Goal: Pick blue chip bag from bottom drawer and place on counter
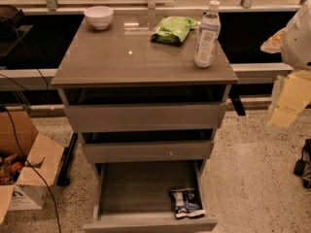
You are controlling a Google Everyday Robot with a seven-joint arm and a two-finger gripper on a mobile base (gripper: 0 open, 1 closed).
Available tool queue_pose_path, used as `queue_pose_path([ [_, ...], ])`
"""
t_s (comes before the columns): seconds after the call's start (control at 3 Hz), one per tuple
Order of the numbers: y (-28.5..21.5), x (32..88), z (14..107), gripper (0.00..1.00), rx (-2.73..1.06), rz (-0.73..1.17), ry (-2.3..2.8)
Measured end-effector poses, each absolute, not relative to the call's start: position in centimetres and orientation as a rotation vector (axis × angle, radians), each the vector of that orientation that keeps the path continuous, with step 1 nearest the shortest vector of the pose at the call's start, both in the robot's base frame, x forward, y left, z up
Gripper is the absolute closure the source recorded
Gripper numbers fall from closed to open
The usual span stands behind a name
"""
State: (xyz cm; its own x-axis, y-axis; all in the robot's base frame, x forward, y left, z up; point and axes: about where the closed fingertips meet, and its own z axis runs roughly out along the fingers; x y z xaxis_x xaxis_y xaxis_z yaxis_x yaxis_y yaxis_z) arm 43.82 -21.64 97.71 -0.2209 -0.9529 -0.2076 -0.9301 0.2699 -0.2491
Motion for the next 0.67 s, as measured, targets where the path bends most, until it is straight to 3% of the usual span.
queue_pose_path([
  [0.67, -20.8, 44.0, 96.1, 0.00, -1.724, -0.034, 2.182],
])
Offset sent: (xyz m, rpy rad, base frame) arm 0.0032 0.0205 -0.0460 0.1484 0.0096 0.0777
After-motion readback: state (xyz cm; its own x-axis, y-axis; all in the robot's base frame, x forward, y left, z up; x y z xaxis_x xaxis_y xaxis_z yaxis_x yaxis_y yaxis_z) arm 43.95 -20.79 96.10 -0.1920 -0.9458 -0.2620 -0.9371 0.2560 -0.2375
